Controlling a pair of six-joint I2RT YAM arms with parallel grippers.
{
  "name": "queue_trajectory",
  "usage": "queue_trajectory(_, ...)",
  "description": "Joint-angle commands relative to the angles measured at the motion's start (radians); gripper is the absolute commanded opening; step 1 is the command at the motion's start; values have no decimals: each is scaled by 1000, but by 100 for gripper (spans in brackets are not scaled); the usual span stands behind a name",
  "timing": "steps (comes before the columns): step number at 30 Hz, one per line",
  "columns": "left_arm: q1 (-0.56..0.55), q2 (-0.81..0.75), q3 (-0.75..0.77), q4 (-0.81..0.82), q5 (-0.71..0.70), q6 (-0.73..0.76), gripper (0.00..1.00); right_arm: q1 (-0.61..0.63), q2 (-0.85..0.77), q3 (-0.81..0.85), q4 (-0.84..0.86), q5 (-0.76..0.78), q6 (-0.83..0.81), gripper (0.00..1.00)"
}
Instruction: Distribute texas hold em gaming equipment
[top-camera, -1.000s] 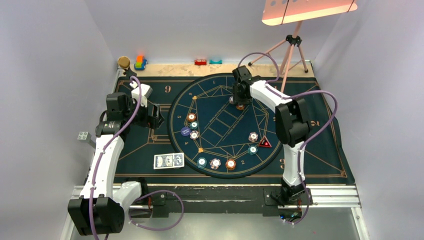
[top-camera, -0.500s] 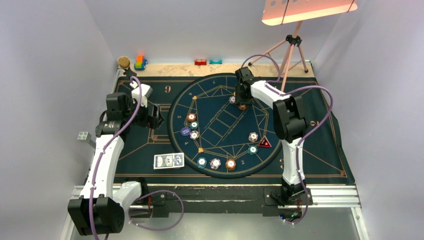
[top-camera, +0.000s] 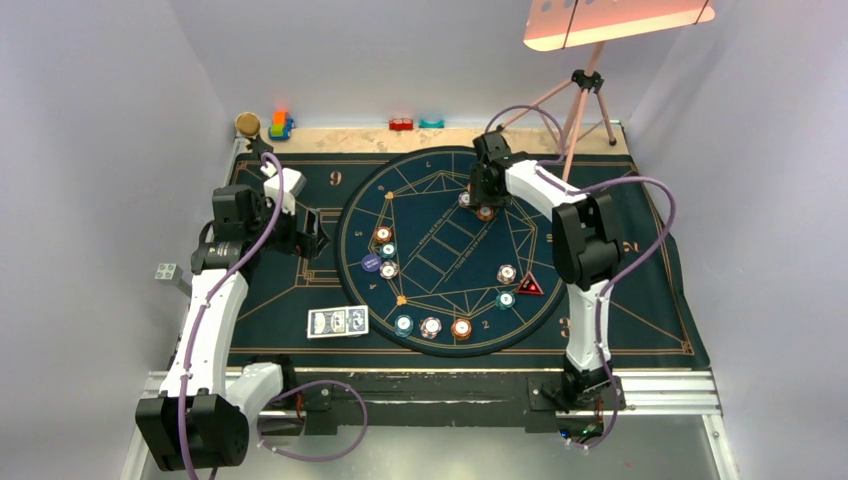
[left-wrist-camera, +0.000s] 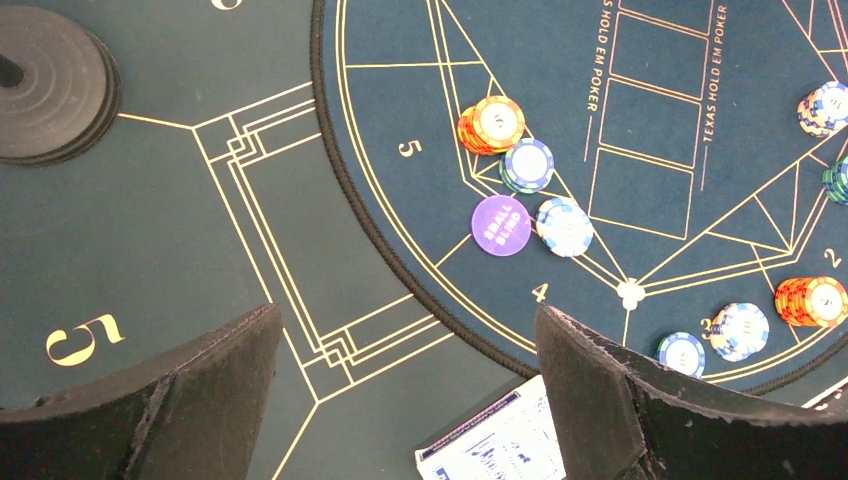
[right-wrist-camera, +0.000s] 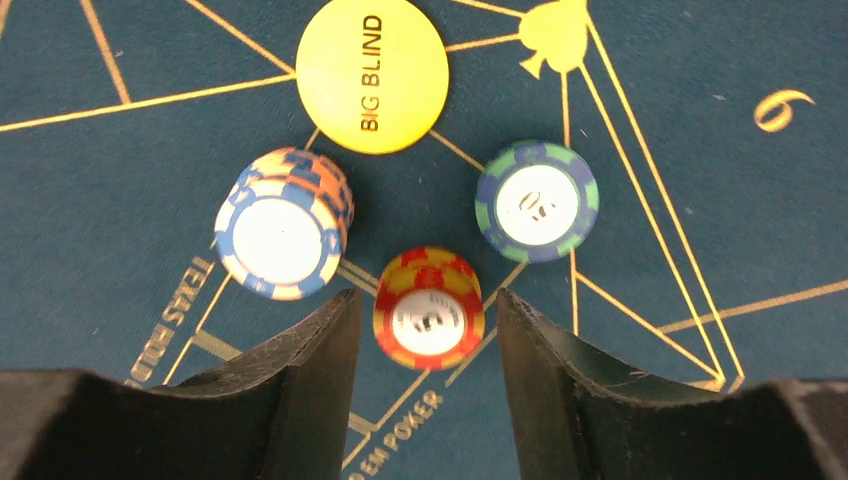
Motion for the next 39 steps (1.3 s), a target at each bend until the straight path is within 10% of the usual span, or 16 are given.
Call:
queue_trajectory(1,11,-18,-1,-1,31,18,100,2,-173,-32,-7,-13,18,57)
queue_trajectory(9,11,-21,1,-3,36,17,100,94,-451,-223,-15,-60,-10,64)
queue_trajectory(21,10,-15,-3,1,35,16,100,548,-758,-635,-98,-83,121,82)
queue_trajectory(39,10,-18,-3,1,31,18,100,646,-672,-836,43,-140,199,72)
